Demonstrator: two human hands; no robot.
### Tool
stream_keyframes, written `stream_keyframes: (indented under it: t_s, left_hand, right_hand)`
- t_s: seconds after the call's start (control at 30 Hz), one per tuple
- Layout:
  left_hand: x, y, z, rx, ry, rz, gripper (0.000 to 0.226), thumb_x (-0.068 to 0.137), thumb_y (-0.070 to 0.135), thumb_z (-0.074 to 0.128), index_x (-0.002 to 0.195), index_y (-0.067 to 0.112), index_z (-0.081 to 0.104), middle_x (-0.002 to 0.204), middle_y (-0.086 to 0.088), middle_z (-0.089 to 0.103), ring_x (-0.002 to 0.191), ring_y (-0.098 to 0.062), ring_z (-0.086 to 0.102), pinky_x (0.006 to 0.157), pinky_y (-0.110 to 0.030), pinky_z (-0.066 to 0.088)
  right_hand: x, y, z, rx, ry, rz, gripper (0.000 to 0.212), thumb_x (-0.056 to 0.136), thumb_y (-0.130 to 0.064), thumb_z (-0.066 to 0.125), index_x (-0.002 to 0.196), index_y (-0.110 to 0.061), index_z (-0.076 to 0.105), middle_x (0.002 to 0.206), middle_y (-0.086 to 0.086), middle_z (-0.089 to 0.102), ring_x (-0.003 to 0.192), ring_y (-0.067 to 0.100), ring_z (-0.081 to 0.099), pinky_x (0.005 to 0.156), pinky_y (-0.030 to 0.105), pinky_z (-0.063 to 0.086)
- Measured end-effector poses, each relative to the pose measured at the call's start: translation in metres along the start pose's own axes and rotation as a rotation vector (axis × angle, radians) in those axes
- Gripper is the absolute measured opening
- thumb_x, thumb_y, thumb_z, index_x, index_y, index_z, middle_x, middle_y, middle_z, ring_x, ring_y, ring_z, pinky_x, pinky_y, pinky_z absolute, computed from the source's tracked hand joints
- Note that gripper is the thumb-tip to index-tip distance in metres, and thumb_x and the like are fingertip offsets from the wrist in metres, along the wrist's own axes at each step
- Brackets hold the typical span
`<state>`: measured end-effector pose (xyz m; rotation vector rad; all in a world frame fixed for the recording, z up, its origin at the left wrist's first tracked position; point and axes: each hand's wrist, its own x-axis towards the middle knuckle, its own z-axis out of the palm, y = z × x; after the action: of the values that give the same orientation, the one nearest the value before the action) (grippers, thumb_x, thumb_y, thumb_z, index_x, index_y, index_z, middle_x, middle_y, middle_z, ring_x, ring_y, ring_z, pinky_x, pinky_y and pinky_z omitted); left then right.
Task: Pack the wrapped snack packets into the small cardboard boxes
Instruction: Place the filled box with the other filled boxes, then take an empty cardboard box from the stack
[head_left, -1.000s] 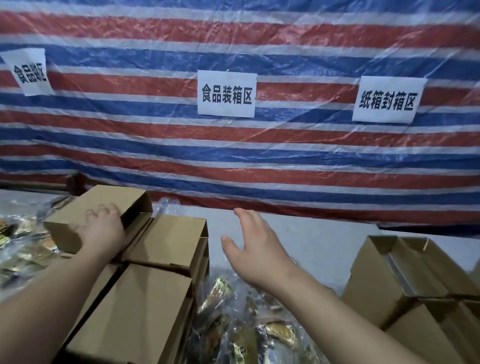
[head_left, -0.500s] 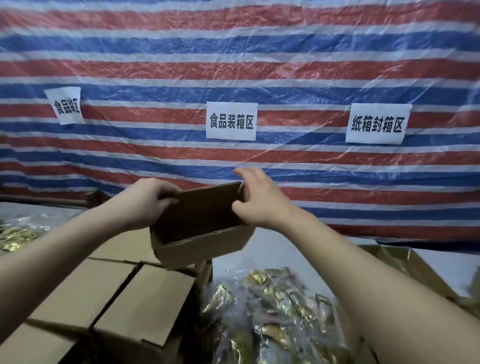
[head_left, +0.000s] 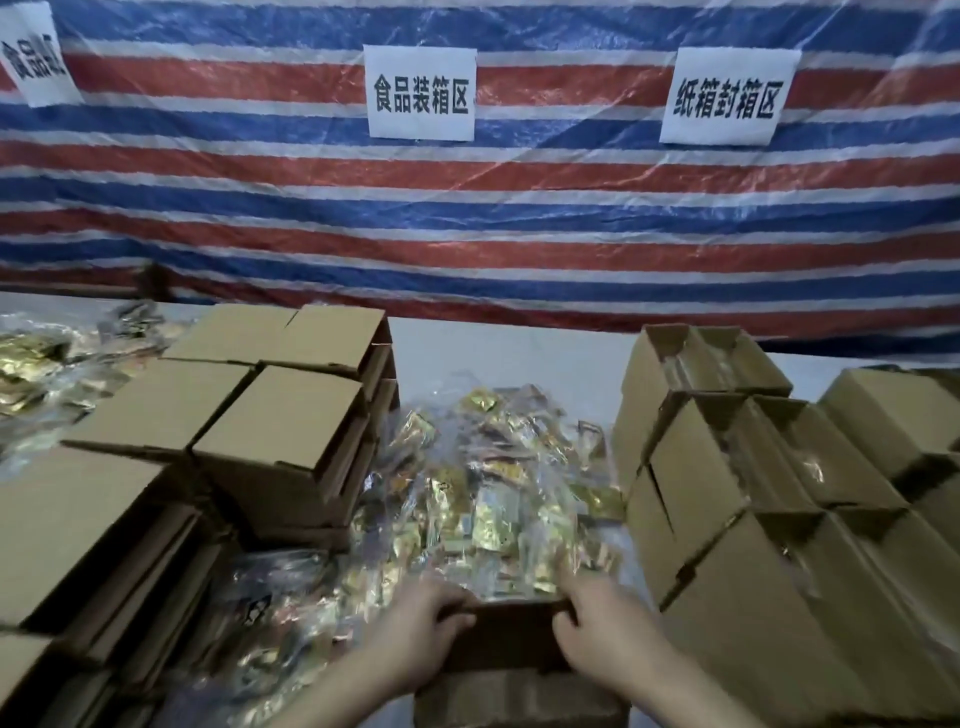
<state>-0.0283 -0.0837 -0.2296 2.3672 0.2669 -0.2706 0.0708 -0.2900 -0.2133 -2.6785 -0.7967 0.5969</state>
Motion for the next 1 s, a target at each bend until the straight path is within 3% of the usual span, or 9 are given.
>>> stream_keyframes:
  t_s: [0.2,0.33,0.47,0.6,0.7,0.77,0.83,0.93,1.0]
  left_hand:
    - [-0.015,-0.051,0.094,-0.025,-0.084,-0.074,0.02,0.097,0.021,0.055,0.109,0.016,0.07,0.112,-0.001,0.069,0.108,-0.014,0.059,0.09,-0.018,0.041]
    - [-0.011,-0.06,0.113,0.004,-0.046,-0.057,0.021,0.099,0.024,0.051,0.107,0.018,0.07,0.108,0.0,0.068,0.103,-0.015,0.058,0.086,-0.02,0.041]
    - [-0.007,-0.065,0.118,0.015,-0.076,-0.041,0.022,0.099,0.027,0.05,0.108,0.019,0.069,0.109,0.001,0.067,0.103,-0.017,0.058,0.088,-0.026,0.045]
    - [-0.009,-0.071,0.116,-0.028,-0.134,-0.05,0.039,0.096,0.055,0.046,0.118,0.028,0.063,0.116,0.012,0.063,0.105,-0.006,0.056,0.087,-0.022,0.044]
    - [-0.004,-0.078,0.105,-0.207,-0.03,-0.17,0.024,0.098,0.059,0.04,0.108,0.043,0.055,0.108,0.027,0.057,0.098,0.005,0.053,0.083,-0.019,0.043]
    - [0.01,-0.089,0.098,-0.21,0.118,-0.247,0.019,0.102,0.044,0.043,0.095,0.031,0.055,0.095,0.014,0.063,0.087,-0.004,0.058,0.082,-0.029,0.051]
    - [0.028,-0.101,0.093,-0.155,0.223,-0.353,0.019,0.101,0.031,0.046,0.097,0.017,0.059,0.088,0.003,0.062,0.08,-0.013,0.058,0.08,-0.035,0.053]
    - [0.055,-0.113,0.096,-0.057,0.195,-0.495,0.03,0.098,0.027,0.05,0.12,0.007,0.056,0.104,-0.007,0.064,0.078,-0.014,0.056,0.07,-0.031,0.051]
    - [0.071,-0.115,0.101,-0.023,0.128,-0.579,0.05,0.095,0.029,0.056,0.138,0.005,0.045,0.122,-0.013,0.06,0.09,-0.018,0.058,0.074,-0.031,0.051]
  right_hand:
    - [-0.027,0.034,0.105,0.121,-0.087,0.104,0.038,0.088,-0.03,0.047,0.125,-0.033,0.054,0.118,-0.004,0.058,0.111,0.022,0.06,0.088,0.028,0.048]
    - [-0.028,0.04,0.126,0.116,0.001,0.114,0.007,0.091,-0.028,0.051,0.097,-0.031,0.052,0.099,-0.011,0.054,0.086,0.006,0.055,0.078,0.023,0.05]
    - [-0.028,0.046,0.128,0.121,-0.015,0.109,0.013,0.092,-0.031,0.051,0.103,-0.03,0.056,0.101,-0.009,0.058,0.089,0.007,0.057,0.078,0.025,0.051]
    - [-0.029,0.049,0.124,0.06,-0.105,0.072,0.017,0.088,-0.044,0.047,0.093,-0.029,0.053,0.099,-0.009,0.056,0.091,0.011,0.056,0.079,0.028,0.049]
    - [-0.027,0.051,0.117,0.047,-0.152,0.064,0.041,0.086,-0.052,0.04,0.114,-0.029,0.059,0.114,-0.009,0.059,0.102,0.011,0.056,0.087,0.029,0.048]
    - [-0.023,0.052,0.112,0.039,-0.155,0.054,0.047,0.089,-0.052,0.038,0.125,-0.028,0.057,0.123,-0.009,0.059,0.112,0.012,0.055,0.09,0.029,0.046]
    - [-0.019,0.051,0.108,0.029,-0.118,0.016,0.04,0.09,-0.054,0.037,0.114,-0.028,0.056,0.112,-0.01,0.058,0.107,0.014,0.056,0.084,0.031,0.045]
    - [-0.01,0.044,0.104,0.015,-0.082,-0.018,0.042,0.092,-0.054,0.034,0.115,-0.027,0.057,0.111,-0.009,0.057,0.105,0.015,0.054,0.084,0.032,0.043]
    - [-0.001,0.04,0.103,0.035,-0.068,-0.014,0.043,0.094,-0.051,0.035,0.12,-0.025,0.057,0.117,-0.007,0.058,0.106,0.015,0.055,0.088,0.032,0.044]
